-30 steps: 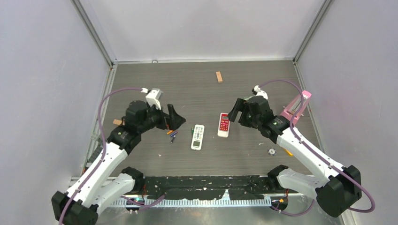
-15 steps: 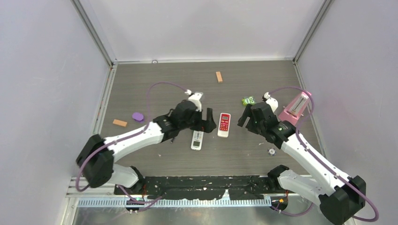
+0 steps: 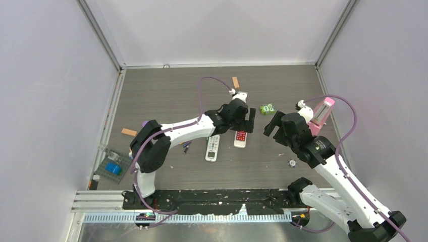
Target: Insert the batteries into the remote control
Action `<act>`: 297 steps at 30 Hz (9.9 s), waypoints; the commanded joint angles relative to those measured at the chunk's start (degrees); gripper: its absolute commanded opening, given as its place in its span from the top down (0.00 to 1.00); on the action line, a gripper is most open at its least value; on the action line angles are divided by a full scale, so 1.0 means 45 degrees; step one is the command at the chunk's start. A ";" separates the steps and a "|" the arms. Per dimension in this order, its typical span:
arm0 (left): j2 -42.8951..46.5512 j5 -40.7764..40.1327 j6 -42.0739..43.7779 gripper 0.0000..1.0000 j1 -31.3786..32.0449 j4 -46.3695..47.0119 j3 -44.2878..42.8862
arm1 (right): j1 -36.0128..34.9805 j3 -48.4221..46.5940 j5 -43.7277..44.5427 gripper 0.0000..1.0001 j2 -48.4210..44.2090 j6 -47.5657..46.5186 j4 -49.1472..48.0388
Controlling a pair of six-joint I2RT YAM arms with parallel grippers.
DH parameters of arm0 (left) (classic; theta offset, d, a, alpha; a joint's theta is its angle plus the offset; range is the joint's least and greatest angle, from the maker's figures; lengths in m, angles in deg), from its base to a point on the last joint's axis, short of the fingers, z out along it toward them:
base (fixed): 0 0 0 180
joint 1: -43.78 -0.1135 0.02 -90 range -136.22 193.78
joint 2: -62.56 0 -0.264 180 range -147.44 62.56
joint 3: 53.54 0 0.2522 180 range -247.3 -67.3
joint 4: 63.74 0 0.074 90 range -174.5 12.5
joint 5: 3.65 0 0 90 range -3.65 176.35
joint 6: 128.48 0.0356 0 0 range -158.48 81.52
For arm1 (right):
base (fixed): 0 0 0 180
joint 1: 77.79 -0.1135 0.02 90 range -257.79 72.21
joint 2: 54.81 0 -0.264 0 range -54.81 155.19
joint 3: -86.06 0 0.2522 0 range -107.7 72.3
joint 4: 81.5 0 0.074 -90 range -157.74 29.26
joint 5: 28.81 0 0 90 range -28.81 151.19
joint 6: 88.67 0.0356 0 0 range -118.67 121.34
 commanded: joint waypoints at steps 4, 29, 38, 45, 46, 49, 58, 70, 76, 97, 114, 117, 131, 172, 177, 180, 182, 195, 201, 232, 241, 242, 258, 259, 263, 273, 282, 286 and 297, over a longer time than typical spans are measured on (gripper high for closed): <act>-0.1350 -0.0739 -0.0276 0.11 0.0406 -0.1255 -0.1001 | -0.0055 -0.0652 0.0488 0.10 -0.0498 0.0393 0.0626; -0.4369 -0.1572 -0.0056 0.34 0.0818 -0.4005 -0.4027 | -0.0051 -0.1101 0.0312 0.11 -0.1435 0.0590 0.1188; -0.4798 -0.1781 0.0741 0.42 0.0828 -0.4202 -0.4544 | -0.0055 -0.1067 0.0137 0.11 -0.1357 0.0617 0.1181; -0.5307 -0.1879 0.1304 0.38 0.0804 -0.4711 -0.5210 | -0.0048 -0.1026 -0.0121 0.10 -0.1390 0.0585 0.1106; -0.5300 -0.1902 0.1350 0.43 0.0816 -0.4703 -0.5205 | -0.0055 -0.1026 -0.0159 0.10 -0.1390 0.0594 0.1091; -0.5087 -0.1926 0.1503 0.58 0.0790 -0.4597 -0.5107 | -0.0035 -0.1071 -0.0266 0.09 -0.1407 0.0517 0.1092; -0.1364 0.0205 0.1355 0.85 -0.0405 -0.3162 -0.2627 | -0.0056 -0.0635 -0.2247 0.07 -0.1779 -0.1045 -0.0758; 0.4471 0.6684 0.0286 0.91 -0.2788 -0.0887 0.0289 | -0.0073 0.1060 -0.8856 0.02 -0.1326 -0.1991 -0.7320; 0.5927 0.8908 -0.2457 0.90 -0.3167 0.1318 0.1154 | -0.0110 0.1162 -1.0526 0.05 -0.0319 -0.1273 -1.0490; 0.7158 1.0019 -0.8142 0.88 -0.3350 0.9216 0.3633 | -0.0489 0.1216 -1.1479 0.02 0.0954 0.1913 -1.3995; 0.7631 0.9261 -0.6468 0.47 -0.3361 0.8048 0.3967 | -0.0537 0.0688 -1.1900 0.60 0.1559 0.1643 -1.2995; 0.7773 0.8766 -0.4891 0.30 -0.3361 0.6468 0.3654 | -0.0645 -0.0194 -1.1112 0.64 0.1684 -0.0579 -1.0835; 0.6568 0.7246 -0.2092 0.27 -0.3343 0.0716 0.1053 | -0.1898 -0.1917 -0.7768 0.69 0.2877 -0.6207 -0.6087; 0.5915 0.8834 -0.3351 0.80 -0.3862 -0.0917 0.1891 | -0.4300 -0.2064 -0.4215 0.70 0.3985 -0.9660 -0.5538; 0.6036 0.9743 -0.4088 0.90 -0.4153 0.0140 0.2703 | -0.4302 -0.2024 -0.3923 0.67 0.4078 -0.9577 -0.5607; 0.6223 0.9643 -0.4027 1.00 -0.4308 0.0151 0.2933 | -0.4300 -0.1929 -0.3744 0.45 0.3968 -0.9267 -0.5662; 0.6411 0.9610 -0.4031 1.00 -0.4409 0.0376 0.3094 | -0.4300 -0.1800 -0.3656 0.29 0.3711 -0.8875 -0.5795; 0.8532 0.9289 -0.4485 1.00 -0.4697 0.2744 0.4283 | -0.4263 -0.0199 -0.4503 0.05 0.0827 -0.2719 -0.8957; 0.9715 0.9032 -0.5046 1.00 -0.4743 0.4346 0.5171 | -0.4261 0.0428 -0.4067 0.05 0.0359 0.0108 -1.0209; 1.1263 0.8176 -0.9066 1.00 -0.4877 0.8012 0.7221 | -0.4261 0.2773 -0.5038 0.37 0.1207 0.4681 -1.5920; 1.0793 0.8971 -1.1133 1.00 -0.5523 1.0617 0.8061 | -0.4193 0.3503 -0.4748 0.59 0.1362 0.4782 -1.6509; 1.0817 0.8998 -1.1139 1.00 -0.5555 1.0626 0.8068 | -0.4188 0.3515 -0.4748 0.62 0.1392 0.4763 -1.6491; 1.1326 0.8638 -1.1671 1.00 -0.6135 1.1389 0.8579 | -0.4125 0.4209 -0.4748 0.95 0.1293 0.4756 -1.7440; 1.1381 0.8495 -1.1729 1.00 -0.6145 1.1519 0.8672 | -0.4105 0.4302 -0.4748 0.95 0.1234 0.4722 -1.7591; 1.1607 0.7980 -1.1793 1.00 -0.6203 1.1609 0.9026 | -0.4103 0.4382 -0.4748 0.95 0.1091 0.4576 -1.7958; 1.1728 0.7855 -1.1686 1.00 -0.6215 1.1057 0.9015 | -0.4019 0.3797 -0.4133 0.81 0.1048 0.4517 -1.6588; 1.1644 0.8062 -1.1498 1.00 -0.6223 1.0653 0.8565 | -0.3970 0.2644 -0.3987 0.57 0.1249 0.4738 -1.4540; 1.1596 0.8123 -1.1478 1.00 -0.6213 1.0676 0.8542 | -0.3934 0.2757 -0.3903 0.50 0.1142 0.4804 -1.4361; 1.1639 0.7972 -0.9938 1.00 -0.6219 0.9116 0.8429 | -0.3778 0.2303 -0.4287 0.65 0.1293 0.4520 -1.4163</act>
